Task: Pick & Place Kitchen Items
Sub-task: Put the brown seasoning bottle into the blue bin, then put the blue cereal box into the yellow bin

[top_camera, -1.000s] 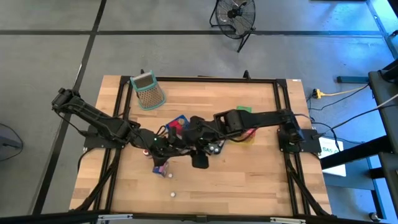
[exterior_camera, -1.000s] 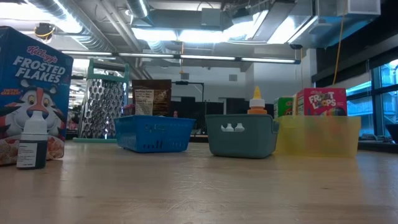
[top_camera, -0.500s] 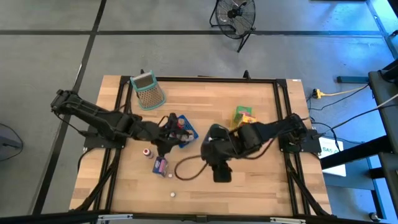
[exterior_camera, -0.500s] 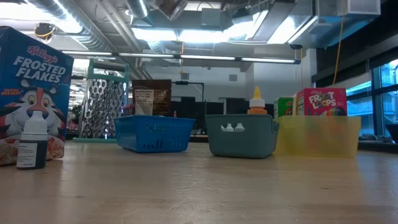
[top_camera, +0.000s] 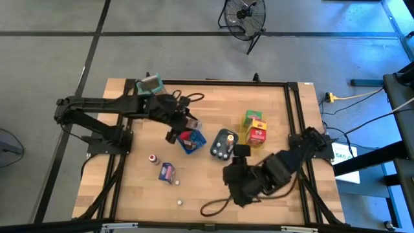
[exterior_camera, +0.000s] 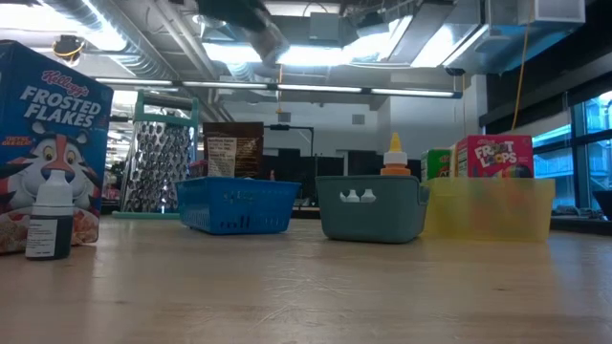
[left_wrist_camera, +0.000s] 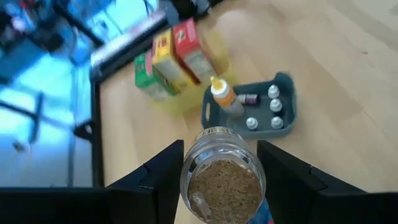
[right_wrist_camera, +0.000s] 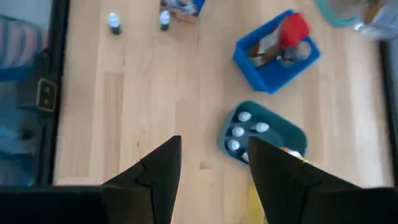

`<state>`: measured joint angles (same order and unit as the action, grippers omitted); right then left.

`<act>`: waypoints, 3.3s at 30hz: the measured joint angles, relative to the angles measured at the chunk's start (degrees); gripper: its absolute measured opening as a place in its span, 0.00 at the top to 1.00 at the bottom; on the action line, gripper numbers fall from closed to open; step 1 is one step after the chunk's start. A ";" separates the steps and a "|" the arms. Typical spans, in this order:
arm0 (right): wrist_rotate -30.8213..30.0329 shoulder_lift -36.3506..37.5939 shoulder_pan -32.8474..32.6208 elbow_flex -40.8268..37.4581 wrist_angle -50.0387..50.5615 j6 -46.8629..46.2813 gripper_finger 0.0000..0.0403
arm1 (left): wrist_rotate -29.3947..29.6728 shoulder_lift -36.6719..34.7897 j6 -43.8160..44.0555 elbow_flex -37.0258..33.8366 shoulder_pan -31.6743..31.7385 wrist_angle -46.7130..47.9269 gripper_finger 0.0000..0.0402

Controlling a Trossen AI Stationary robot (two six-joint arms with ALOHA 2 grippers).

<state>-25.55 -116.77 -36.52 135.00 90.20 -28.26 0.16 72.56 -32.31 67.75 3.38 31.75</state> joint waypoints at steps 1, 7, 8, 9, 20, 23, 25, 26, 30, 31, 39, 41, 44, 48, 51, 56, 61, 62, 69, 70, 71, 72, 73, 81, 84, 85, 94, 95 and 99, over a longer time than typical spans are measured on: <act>-1.64 0.00 -0.79 -0.25 -0.15 -1.02 0.54 | 0.05 1.34 1.33 0.92 0.54 0.91 0.55; -7.00 -0.07 -4.62 -1.57 -0.15 -3.56 0.54 | 0.33 11.29 4.18 8.62 2.05 11.25 0.55; -7.77 -0.07 -5.21 -1.78 -0.20 -4.26 0.54 | 0.29 12.67 3.80 9.59 1.96 11.59 0.55; -8.43 -0.09 -5.73 -2.03 -0.18 -4.85 0.54 | 0.27 13.87 3.34 10.35 1.85 12.01 0.55; -13.24 -0.11 -10.93 -6.65 -0.21 -7.23 0.54 | 0.05 22.30 1.61 12.04 3.95 11.85 0.55; -15.61 -0.11 -12.09 -8.12 -0.20 -8.70 0.54 | -1.53 23.53 1.85 12.04 4.48 11.77 0.55; -17.56 -0.11 -12.80 -9.35 -0.20 -9.50 0.54 | -2.10 24.23 2.12 12.05 4.47 11.75 0.55; -18.42 -0.11 -13.26 -9.95 -0.18 -9.83 0.54 | -2.29 24.51 2.12 12.06 4.43 11.76 0.55; -20.53 -0.11 -14.76 -12.43 -0.18 -10.74 0.54 | -2.73 25.41 2.59 11.93 4.50 11.82 0.55; -21.23 -0.11 -15.09 -13.03 -0.18 -11.12 0.54 | -2.74 25.45 2.60 11.62 4.48 11.34 0.55; -24.04 -0.11 -17.25 -14.84 -0.20 -12.92 0.54 | -2.86 25.74 5.18 7.53 3.86 10.09 0.55; -24.22 -0.11 -17.46 -14.84 -0.19 -12.99 0.54 | -2.91 25.74 5.68 6.59 3.46 8.69 0.55; -24.54 -0.11 -17.70 -14.84 -0.18 -13.47 0.54 | -3.78 25.74 6.82 5.58 2.90 8.58 0.55; -24.54 -0.11 -17.98 -14.84 -0.18 -13.96 0.54 | -4.72 25.74 7.81 4.80 1.86 8.45 0.55; -24.54 -0.11 -17.98 -14.84 -0.21 -13.96 0.54 | -4.78 25.74 8.15 4.80 0.99 8.18 0.55; -24.81 -0.11 -17.96 -14.84 -0.39 -14.26 0.54 | -4.82 25.74 8.19 4.80 0.56 7.97 0.55; -24.84 -0.11 -17.96 -14.84 -0.67 -14.66 0.54 | -4.82 25.74 8.33 4.80 0.85 7.43 0.55; -24.84 -0.11 -17.96 -14.84 -0.75 -14.66 0.54 | -4.80 25.74 8.59 4.80 0.89 7.42 0.55; -24.99 -0.11 -17.96 -14.84 -0.82 -14.66 0.54 | -4.76 28.76 8.23 4.80 0.89 7.38 0.55; -24.99 -0.11 -17.96 -14.84 -0.82 -14.66 0.54 | -4.76 29.31 8.15 4.78 0.89 7.39 0.55; -24.99 -0.11 -17.96 -14.84 -0.82 -14.66 0.54 | -4.76 29.78 8.13 4.78 0.89 7.38 0.55; -24.99 -0.11 -17.96 -14.84 -0.82 -14.66 0.54 | -4.73 30.11 8.05 4.78 0.89 7.37 0.55; -24.99 -0.11 -17.96 -14.84 -0.82 -14.66 0.54 | -4.66 30.49 7.78 4.78 0.89 7.28 0.55; -24.97 -0.11 -17.96 -14.84 -0.64 -14.64 0.54 | -4.69 31.63 6.53 4.69 0.89 5.60 0.54; -24.97 -0.11 -17.96 -14.84 -0.64 -14.62 0.54 | -4.54 32.11 5.90 4.69 0.89 5.58 0.49; -24.97 -0.11 -17.96 -14.84 -0.65 -14.62 0.54 | -4.54 32.13 6.04 4.69 0.89 5.74 0.48; -24.96 -0.11 -17.92 -14.84 -0.66 -14.55 0.54 | -3.27 32.06 7.92 4.69 0.89 5.37 0.46; -24.96 -0.11 -17.92 -14.84 -0.66 -14.55 0.54 | -2.13 32.06 7.42 4.69 0.72 5.39 0.46; -24.97 -0.11 -17.87 -14.84 -0.69 -14.40 0.54 | 4.70 31.27 6.07 5.74 -0.49 5.90 0.44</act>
<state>-50.52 -116.88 -54.39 120.16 89.52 -42.65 4.86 103.82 -26.23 73.49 2.89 37.65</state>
